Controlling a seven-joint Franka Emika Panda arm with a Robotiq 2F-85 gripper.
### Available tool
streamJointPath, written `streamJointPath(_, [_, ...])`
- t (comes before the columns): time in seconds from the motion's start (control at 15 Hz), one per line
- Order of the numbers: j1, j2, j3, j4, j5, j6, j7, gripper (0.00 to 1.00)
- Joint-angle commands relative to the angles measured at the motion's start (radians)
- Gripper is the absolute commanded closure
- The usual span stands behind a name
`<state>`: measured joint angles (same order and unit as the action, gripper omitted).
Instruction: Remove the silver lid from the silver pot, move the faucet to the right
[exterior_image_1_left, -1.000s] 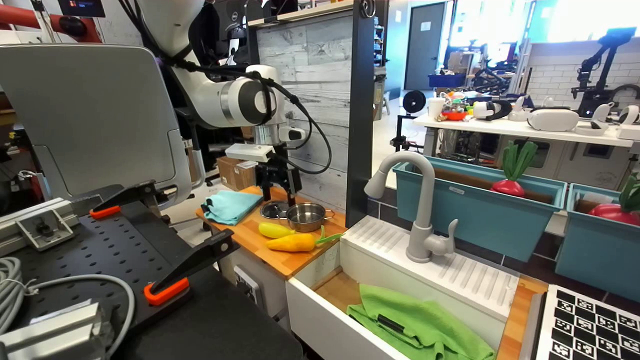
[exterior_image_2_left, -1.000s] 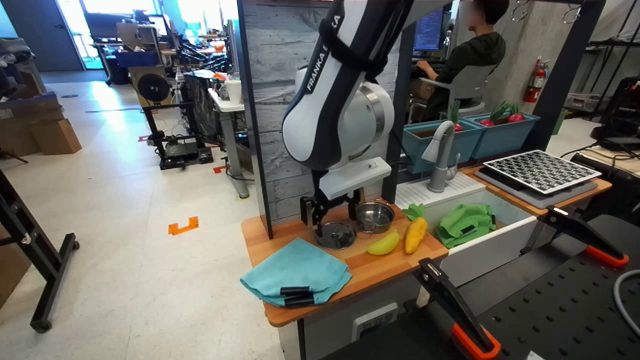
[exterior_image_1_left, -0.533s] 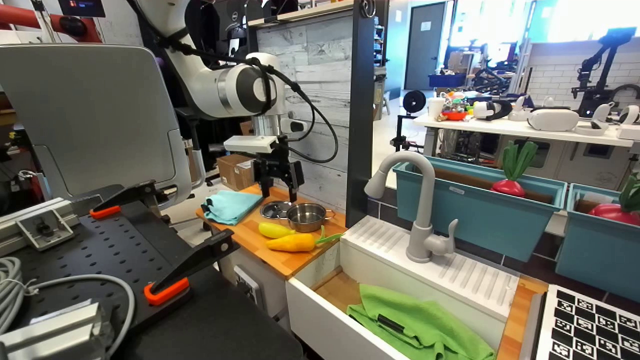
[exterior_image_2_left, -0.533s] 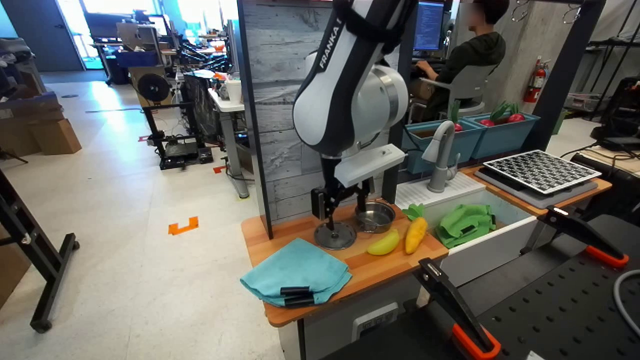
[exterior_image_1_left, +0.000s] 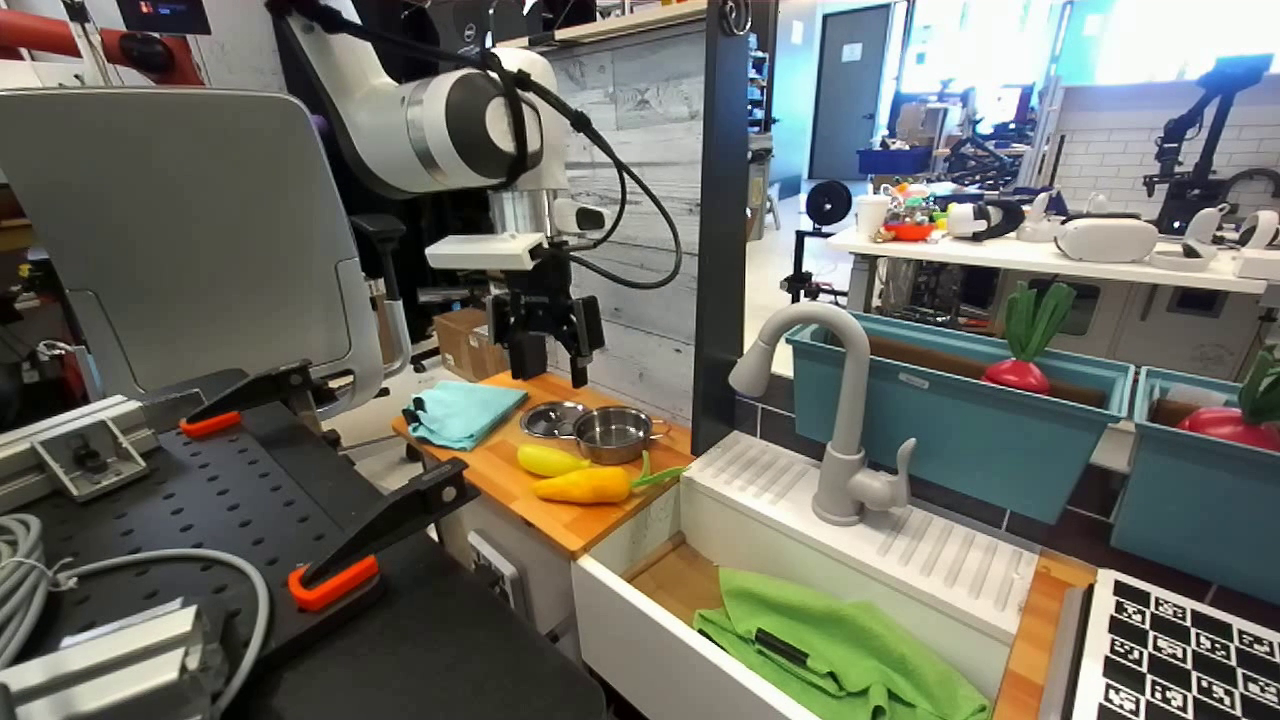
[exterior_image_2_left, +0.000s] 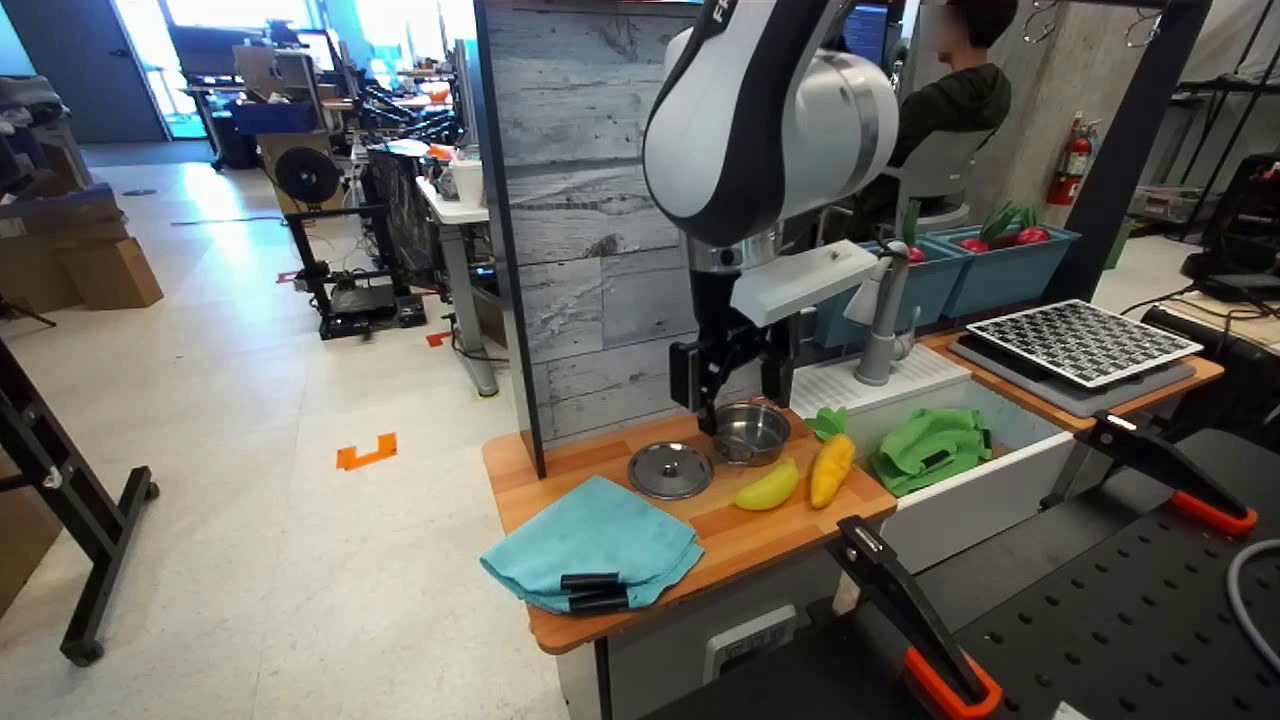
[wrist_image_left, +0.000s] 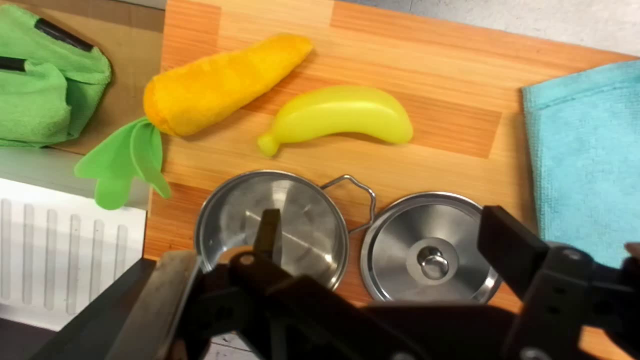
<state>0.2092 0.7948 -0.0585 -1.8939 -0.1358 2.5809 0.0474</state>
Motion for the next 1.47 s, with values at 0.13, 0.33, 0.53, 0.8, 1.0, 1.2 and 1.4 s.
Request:
streamJointPath(0.13, [-0.079, -0.175, 0.019, -0.192, 0.018, 0.087, -0.009, 0.00])
streamJointPath(0.33, [-0.162, -0.226, 0.046, -0.239, 0.068, 0.096, -0.044, 0.00])
streamJointPath(0.53, [-0.254, -0.266, 0.077, -0.272, 0.149, 0.094, -0.087, 0.00])
streamJointPath(0.8, [-0.381, -0.291, 0.120, -0.274, 0.295, 0.070, -0.159, 0.00])
streamJointPath(1.0, [-0.444, -0.287, 0.133, -0.244, 0.385, 0.047, -0.181, 0.00])
streamJointPath(1.2, [-0.464, -0.284, 0.115, -0.222, 0.437, 0.042, -0.148, 0.00])
streamJointPath(1.4, [-0.473, -0.274, 0.098, -0.191, 0.473, 0.033, -0.112, 0.00])
